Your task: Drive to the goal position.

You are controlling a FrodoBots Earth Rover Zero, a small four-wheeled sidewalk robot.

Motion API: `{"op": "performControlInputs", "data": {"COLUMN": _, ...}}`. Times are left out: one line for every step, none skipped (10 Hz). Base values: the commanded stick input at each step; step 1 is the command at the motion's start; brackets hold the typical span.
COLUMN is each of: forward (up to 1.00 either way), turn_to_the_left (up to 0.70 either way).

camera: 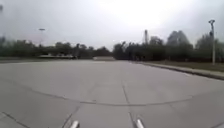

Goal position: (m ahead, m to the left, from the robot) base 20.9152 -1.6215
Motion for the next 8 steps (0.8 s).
{"op": "performControlInputs", "data": {"forward": 1.00, "turn_to_the_left": 0.00}}
{"op": "performControlInputs", "data": {"forward": 1.00, "turn_to_the_left": 0.00}}
{"op": "performControlInputs", "data": {"forward": 1.00, "turn_to_the_left": 0.00}}
{"op": "performControlInputs", "data": {"forward": 1.00, "turn_to_the_left": 0.00}}
{"op": "performControlInputs", "data": {"forward": 1.00, "turn_to_the_left": 0.00}}
{"op": "performControlInputs", "data": {"forward": 1.00, "turn_to_the_left": 0.00}}
{"op": "performControlInputs", "data": {"forward": 1.00, "turn_to_the_left": 0.00}}
{"op": "performControlInputs", "data": {"forward": 1.00, "turn_to_the_left": -0.07}}
